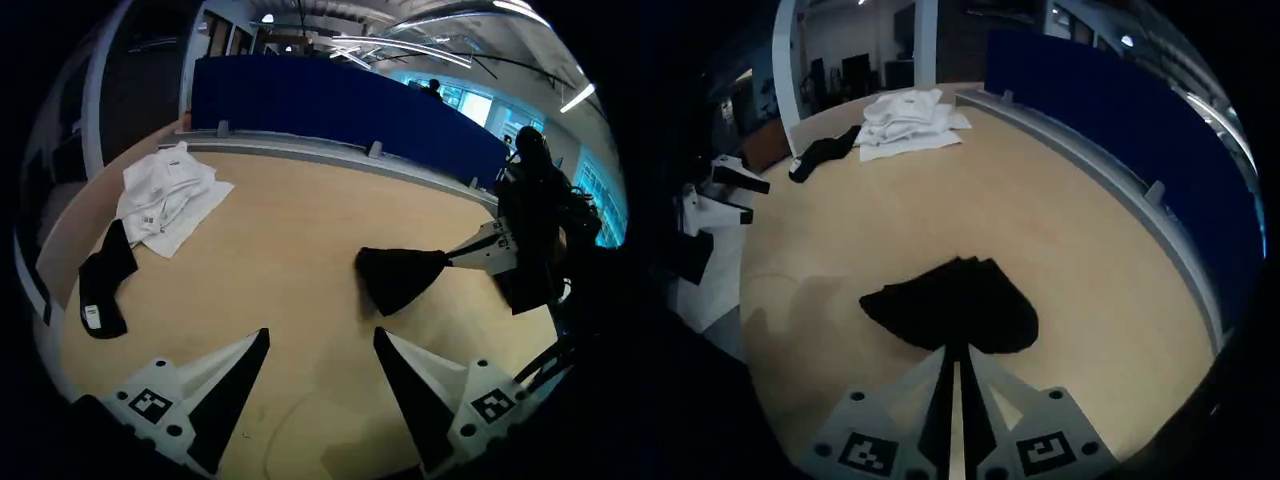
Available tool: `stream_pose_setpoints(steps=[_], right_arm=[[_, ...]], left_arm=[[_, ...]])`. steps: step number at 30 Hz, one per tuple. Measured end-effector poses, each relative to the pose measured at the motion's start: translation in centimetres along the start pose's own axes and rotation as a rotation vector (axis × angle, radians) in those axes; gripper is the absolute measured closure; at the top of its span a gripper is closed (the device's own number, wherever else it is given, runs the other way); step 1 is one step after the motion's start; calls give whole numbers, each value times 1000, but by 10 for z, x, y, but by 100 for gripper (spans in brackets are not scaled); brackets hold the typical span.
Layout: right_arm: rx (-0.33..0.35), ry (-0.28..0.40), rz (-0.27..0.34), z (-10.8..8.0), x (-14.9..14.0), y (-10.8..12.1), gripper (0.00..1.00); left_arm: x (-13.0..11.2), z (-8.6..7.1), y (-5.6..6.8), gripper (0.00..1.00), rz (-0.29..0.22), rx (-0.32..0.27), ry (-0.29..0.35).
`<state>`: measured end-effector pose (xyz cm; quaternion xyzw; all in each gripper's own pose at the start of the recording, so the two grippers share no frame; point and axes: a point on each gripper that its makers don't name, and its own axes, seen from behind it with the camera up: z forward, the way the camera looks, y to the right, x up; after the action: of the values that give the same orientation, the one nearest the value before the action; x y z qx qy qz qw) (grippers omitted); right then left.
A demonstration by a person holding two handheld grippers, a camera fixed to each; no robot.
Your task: Fold towel
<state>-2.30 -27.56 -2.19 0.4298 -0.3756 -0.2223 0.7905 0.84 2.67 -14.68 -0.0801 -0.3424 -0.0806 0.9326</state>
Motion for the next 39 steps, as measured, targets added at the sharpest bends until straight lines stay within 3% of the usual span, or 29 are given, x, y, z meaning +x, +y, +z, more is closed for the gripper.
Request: stream_pose_setpoints(steps=[8,15,26,39], right_arm=[[-37,51,-28,-35,39,18,95],[-84,73,-41,-65,56,37,95],[-163,84,-15,-106,50,75,95],[-219,85,67,-138,17,120,95]], left_arm=[[17,3,9,3,17,-23,24],[28,1,15,3,32,-38,44],[37,2,25,3,50,-60,54],[42,8,38,3,71,-71,46]])
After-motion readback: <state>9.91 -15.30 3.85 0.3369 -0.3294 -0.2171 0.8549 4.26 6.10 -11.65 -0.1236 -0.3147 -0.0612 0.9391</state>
